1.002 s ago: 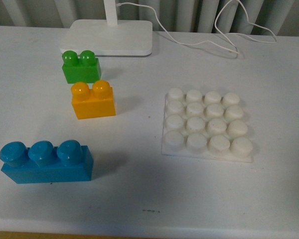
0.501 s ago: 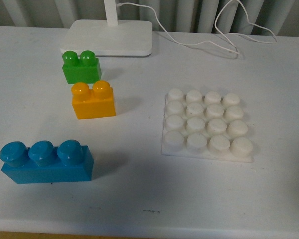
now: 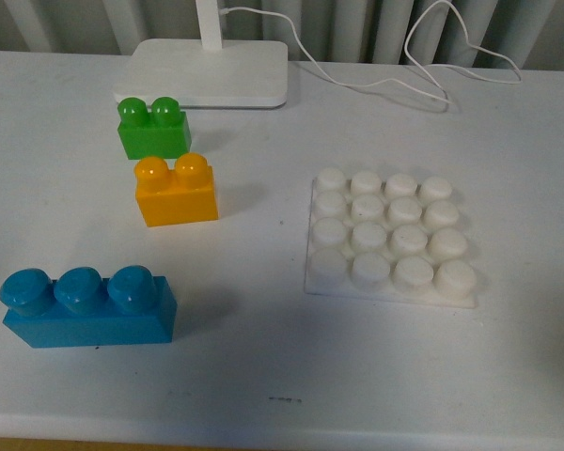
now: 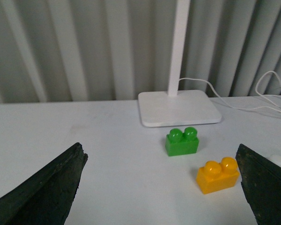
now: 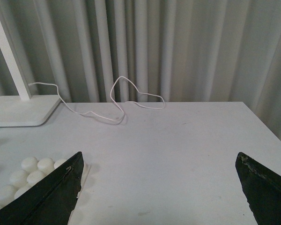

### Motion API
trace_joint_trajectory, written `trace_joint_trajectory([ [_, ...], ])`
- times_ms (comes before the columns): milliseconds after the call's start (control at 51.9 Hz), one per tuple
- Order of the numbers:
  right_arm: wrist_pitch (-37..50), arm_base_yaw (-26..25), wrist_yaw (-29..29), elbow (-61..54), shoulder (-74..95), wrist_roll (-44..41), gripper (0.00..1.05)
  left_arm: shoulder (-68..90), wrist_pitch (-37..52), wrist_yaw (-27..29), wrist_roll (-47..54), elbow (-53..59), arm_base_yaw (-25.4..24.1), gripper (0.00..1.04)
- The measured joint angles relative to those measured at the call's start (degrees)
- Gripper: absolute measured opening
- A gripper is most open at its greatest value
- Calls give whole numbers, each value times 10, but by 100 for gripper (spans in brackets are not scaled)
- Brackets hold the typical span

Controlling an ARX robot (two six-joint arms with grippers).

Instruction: Insert yellow block into base center

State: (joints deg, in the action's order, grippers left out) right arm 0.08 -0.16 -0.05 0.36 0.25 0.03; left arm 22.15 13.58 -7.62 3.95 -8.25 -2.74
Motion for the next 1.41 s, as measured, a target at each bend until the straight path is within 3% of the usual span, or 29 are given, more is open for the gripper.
trace_joint_trajectory([
  [77, 0, 0, 0, 0, 0, 0, 95, 106, 20, -93, 57, -53, -27, 98],
  [193, 0, 0, 0, 0, 0, 0, 95, 245, -35, -204, 172, -140, -27, 98],
  [347, 0, 0, 0, 0, 0, 0, 95, 366, -130, -253, 308, -251, -7, 98],
  [424, 0, 0, 0, 0, 0, 0, 95, 429, -218, -274, 392, -331, 11, 98],
  [617, 0, 0, 0, 0, 0, 0, 95, 557, -448, -240, 597, -501, 43, 98],
  [829, 0, 0, 0, 0, 0, 0, 95, 636, -555, -191, 696, -595, 78, 98],
  [1060, 0, 0, 0, 0, 0, 0, 95, 699, -542, -147, 720, -627, 97, 98],
  [1407, 0, 0, 0, 0, 0, 0, 95, 757, -457, -142, 718, -616, 118, 98],
])
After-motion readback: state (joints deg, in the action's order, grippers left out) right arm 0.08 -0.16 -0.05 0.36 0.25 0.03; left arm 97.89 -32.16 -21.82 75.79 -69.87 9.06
